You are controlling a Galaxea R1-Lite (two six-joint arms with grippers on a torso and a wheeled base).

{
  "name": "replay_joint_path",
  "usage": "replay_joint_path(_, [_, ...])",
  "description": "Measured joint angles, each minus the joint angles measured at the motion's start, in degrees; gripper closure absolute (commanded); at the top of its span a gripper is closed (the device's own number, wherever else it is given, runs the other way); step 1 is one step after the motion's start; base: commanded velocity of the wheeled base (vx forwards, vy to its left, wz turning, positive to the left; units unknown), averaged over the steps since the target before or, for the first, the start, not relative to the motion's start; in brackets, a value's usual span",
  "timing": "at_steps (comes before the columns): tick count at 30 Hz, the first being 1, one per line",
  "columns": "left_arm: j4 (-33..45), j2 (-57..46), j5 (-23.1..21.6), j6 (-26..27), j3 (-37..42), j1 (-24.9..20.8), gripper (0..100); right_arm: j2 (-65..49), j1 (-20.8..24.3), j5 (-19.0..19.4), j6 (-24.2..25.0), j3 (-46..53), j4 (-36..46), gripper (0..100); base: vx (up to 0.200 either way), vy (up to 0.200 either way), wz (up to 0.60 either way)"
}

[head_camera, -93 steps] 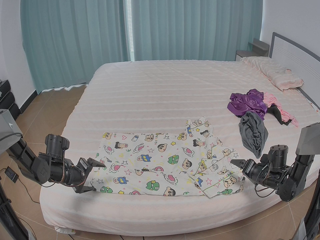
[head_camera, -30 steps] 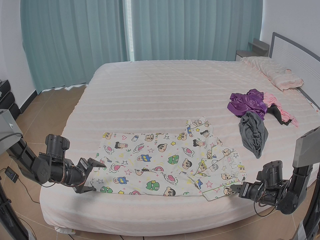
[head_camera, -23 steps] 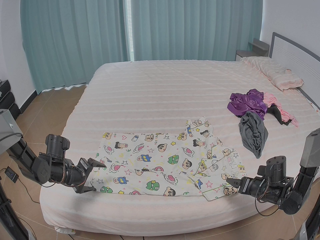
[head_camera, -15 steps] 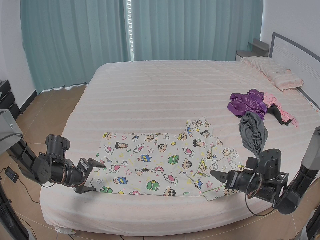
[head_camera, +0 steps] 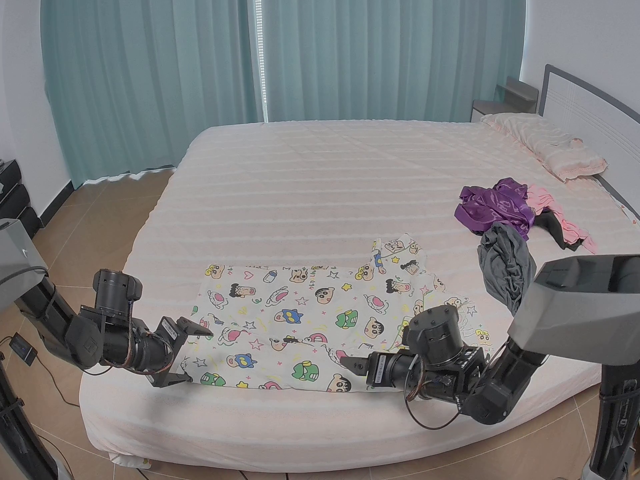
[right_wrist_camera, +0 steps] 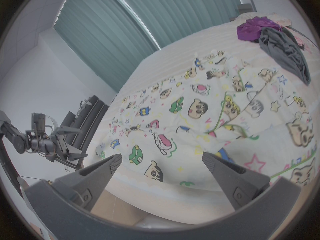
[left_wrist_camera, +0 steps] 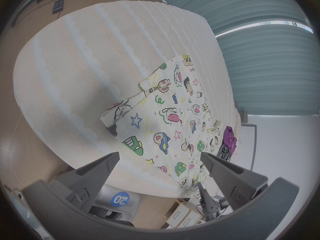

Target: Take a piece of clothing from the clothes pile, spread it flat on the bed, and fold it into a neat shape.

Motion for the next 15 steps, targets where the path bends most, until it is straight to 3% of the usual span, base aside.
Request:
replay_joint_path(8, [0.0, 0.0, 0.0, 0.0, 0.1, 0.0, 0, 4.2, -0.1, -0.5, 0.0, -2.7, 0.5, 0, 0.000, 0.000, 0.00])
replay_joint_path(15, [0.0, 0.0, 0.0, 0.0, 0.1, 0.0, 0, 6.2, -1.5, -3.4, 0.0, -9.4, 4.3, 0, 0.000, 0.000, 0.00])
